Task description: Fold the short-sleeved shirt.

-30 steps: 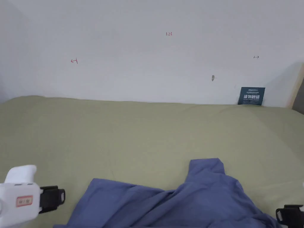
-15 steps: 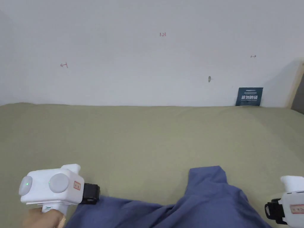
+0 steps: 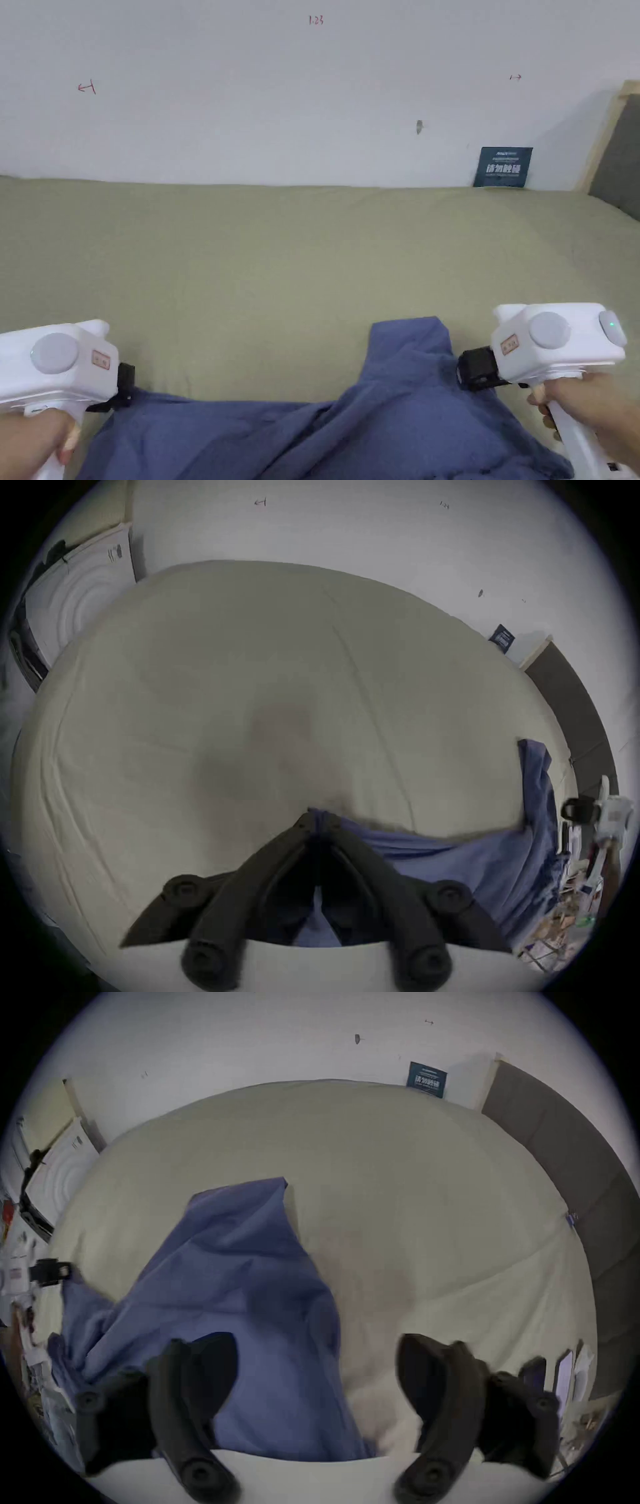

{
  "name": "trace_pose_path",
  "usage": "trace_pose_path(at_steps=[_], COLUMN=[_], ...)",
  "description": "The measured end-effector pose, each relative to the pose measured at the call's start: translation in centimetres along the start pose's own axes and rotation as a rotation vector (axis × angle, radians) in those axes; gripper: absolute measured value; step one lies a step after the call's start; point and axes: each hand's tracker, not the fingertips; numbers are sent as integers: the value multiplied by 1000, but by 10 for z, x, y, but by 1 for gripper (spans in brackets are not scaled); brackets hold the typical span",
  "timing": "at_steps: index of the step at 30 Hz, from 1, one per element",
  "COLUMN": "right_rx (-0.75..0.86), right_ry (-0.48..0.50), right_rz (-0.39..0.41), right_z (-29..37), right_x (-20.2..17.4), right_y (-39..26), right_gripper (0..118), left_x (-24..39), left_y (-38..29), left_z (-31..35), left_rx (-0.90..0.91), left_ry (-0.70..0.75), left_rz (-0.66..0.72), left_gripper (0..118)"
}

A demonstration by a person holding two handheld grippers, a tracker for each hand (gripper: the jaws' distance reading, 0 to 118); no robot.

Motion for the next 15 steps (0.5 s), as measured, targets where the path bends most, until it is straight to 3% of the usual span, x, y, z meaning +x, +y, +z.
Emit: trace_pose_path(at_steps=[1,5,7,8,9,10,12,15], right_rx=[-8,-100,-70,-72,-78,-52,-52,46], right_ry=[-15,-42,-75,-58,-63,-59,-2,7], right_rz=[-19,-71,-32,-34,-18,0,20,4], right_z=[-10,-40,-30,-22,-18,-12,11,42], right_x=[-2,-10,-18,-22,-24,-23,-25,-18], right_y=[4,9,7,10,13,5,3,-1], right_gripper=[89,88,75,55,5,0,0,0], left_x=[-5,3,6,7,-6,-7,-7,-12], left_y=[-1,0,4,5,14,16,19,9], left_z=[1,5,7,8,-2,-1,4,25], left_rx=[6,32,27,28,31,36,43,85], left_ry=[13,16,13,14,16,15,8,-6], left_rz=[-19,-74,-81,-84,-85,-83,-71,-56], left_gripper=[2,2,2,2,2,2,2,2])
